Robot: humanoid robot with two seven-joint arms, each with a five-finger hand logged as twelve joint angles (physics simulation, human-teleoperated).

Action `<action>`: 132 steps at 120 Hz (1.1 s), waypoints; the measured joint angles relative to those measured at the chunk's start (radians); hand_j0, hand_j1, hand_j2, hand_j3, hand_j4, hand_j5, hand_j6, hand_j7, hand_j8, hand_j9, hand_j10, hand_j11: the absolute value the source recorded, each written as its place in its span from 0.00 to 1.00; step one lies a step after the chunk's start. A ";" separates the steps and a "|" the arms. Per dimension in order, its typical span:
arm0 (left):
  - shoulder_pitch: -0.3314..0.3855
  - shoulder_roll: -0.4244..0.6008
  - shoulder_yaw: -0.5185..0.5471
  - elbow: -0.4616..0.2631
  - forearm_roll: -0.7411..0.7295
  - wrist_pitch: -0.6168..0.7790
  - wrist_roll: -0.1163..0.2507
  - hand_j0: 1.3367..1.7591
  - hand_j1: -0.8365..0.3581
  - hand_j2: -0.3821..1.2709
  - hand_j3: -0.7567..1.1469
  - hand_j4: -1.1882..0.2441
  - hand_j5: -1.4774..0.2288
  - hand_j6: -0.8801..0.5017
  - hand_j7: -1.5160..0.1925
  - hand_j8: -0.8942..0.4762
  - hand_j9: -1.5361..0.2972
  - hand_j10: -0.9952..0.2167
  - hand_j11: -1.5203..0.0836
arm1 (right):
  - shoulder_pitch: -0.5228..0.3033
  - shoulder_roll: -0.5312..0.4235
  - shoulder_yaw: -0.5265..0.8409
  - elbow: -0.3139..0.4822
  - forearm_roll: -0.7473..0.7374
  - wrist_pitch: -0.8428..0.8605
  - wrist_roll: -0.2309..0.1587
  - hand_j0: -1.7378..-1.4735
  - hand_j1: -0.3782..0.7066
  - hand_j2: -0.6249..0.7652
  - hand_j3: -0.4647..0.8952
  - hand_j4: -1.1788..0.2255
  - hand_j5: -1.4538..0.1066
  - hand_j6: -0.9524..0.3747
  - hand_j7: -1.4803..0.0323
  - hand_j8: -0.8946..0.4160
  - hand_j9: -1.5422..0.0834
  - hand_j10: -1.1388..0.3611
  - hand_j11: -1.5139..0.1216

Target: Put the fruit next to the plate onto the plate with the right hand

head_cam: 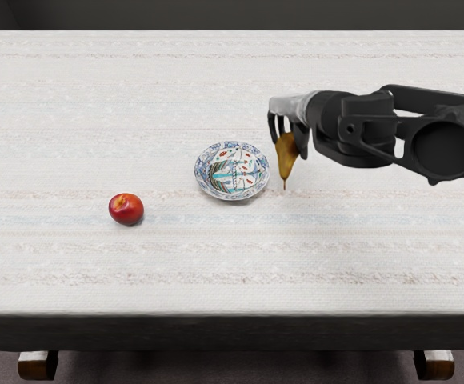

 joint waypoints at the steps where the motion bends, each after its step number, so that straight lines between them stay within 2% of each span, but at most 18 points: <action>1: 0.000 0.000 0.000 0.000 0.000 0.000 0.000 0.76 0.99 0.23 0.40 0.83 0.87 0.64 0.89 0.65 0.84 0.82 0.95 | 0.001 0.002 0.001 -0.002 0.000 0.001 0.000 0.31 0.61 0.75 0.34 0.30 0.24 0.31 0.30 0.21 0.30 0.24 0.28; 59: 0.000 0.000 0.001 0.000 0.000 0.000 0.000 0.76 0.99 0.23 0.40 0.83 0.87 0.64 0.89 0.65 0.84 0.82 0.95 | 0.035 0.168 0.054 -0.137 0.025 0.036 0.000 0.31 0.66 0.81 0.34 0.30 0.27 0.32 0.31 0.21 0.31 0.25 0.29; 71: 0.000 0.000 0.001 0.000 0.000 0.000 0.000 0.76 0.99 0.23 0.40 0.83 0.87 0.64 0.89 0.65 0.84 0.82 0.95 | 0.036 0.192 0.056 -0.163 0.026 0.035 0.000 0.31 0.65 0.79 0.34 0.29 0.28 0.31 0.32 0.20 0.32 0.26 0.30; 104: 0.000 0.000 0.001 0.000 0.000 0.000 0.000 0.76 0.99 0.23 0.40 0.83 0.87 0.64 0.89 0.65 0.84 0.82 0.95 | 0.034 0.267 0.061 -0.280 0.025 0.034 0.000 0.31 0.65 0.80 0.34 0.28 0.30 0.29 0.34 0.19 0.34 0.27 0.32; 132: 0.000 0.000 0.002 0.001 0.000 0.000 0.000 0.76 0.99 0.23 0.40 0.83 0.87 0.64 0.89 0.65 0.84 0.82 0.95 | 0.035 0.308 0.059 -0.387 0.023 0.044 0.000 0.30 0.64 0.76 0.34 0.28 0.32 0.29 0.35 0.19 0.36 0.28 0.34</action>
